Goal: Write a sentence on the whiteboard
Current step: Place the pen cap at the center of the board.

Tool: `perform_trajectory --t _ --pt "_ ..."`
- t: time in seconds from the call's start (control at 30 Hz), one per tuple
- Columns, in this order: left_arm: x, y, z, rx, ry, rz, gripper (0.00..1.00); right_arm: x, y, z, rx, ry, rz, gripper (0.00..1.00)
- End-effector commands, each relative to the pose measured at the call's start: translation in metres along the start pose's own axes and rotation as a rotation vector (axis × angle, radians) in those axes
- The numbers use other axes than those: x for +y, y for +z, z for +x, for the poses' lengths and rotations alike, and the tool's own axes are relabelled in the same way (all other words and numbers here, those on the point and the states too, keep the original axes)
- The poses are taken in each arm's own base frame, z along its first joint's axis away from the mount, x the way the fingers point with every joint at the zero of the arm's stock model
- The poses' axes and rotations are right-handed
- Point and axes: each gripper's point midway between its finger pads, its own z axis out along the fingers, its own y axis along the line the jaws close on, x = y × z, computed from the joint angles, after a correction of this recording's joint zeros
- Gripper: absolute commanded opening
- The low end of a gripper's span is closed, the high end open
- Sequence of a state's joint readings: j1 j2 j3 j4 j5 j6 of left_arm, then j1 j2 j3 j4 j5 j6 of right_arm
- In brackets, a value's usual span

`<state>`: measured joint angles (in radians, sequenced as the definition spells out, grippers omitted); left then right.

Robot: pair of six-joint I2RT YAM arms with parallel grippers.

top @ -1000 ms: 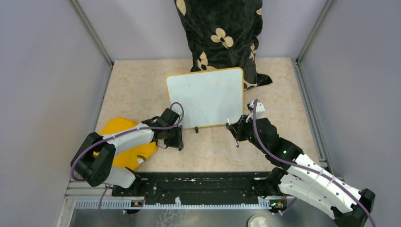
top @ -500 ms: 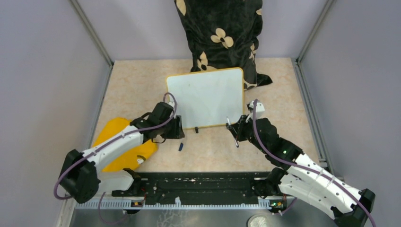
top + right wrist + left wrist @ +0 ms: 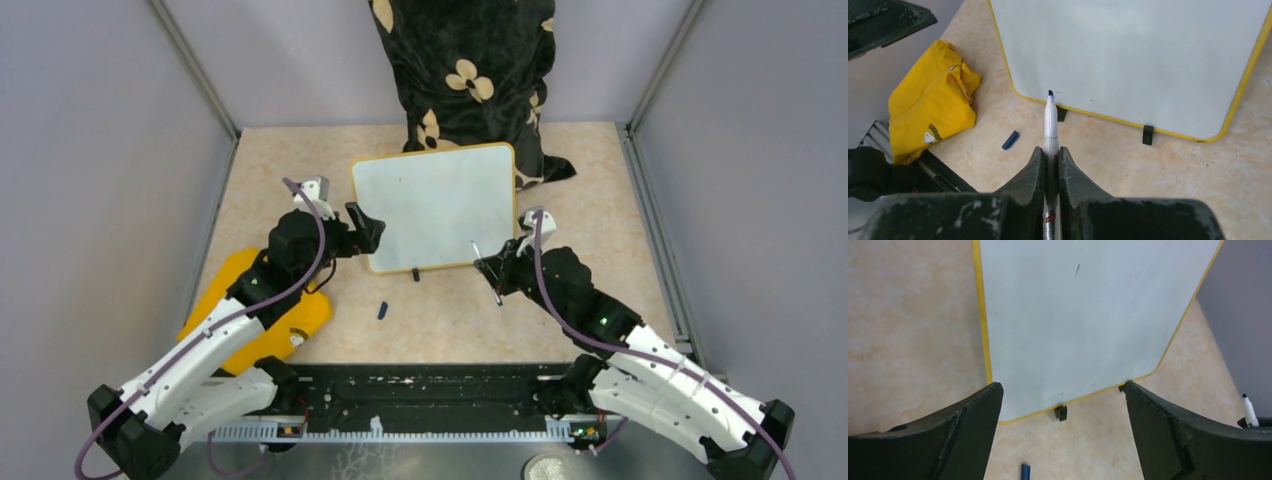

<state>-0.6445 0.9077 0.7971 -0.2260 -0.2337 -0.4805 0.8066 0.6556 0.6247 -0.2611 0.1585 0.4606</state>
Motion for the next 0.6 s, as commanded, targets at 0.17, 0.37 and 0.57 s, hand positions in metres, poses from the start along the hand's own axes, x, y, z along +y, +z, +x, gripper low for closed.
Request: perform_trajectory --t 0.17,0.37,0.57 --pt "-0.07 0.009 -0.093 -0.3 0.011 0.253 0.99 0.051 -0.004 -0.083 -0.225 -0.057 -0.177 0.0" --pt "-0.13 0.005 -0.086 -0.173 -0.026 0.531 0.99 0.075 -0.002 -0.107 -0.276 -0.046 -0.269 0.0" --pt "-0.17 -0.068 -0.067 -0.238 -0.056 1.002 0.99 0.088 -0.008 -0.112 -0.309 -0.058 -0.343 0.0"
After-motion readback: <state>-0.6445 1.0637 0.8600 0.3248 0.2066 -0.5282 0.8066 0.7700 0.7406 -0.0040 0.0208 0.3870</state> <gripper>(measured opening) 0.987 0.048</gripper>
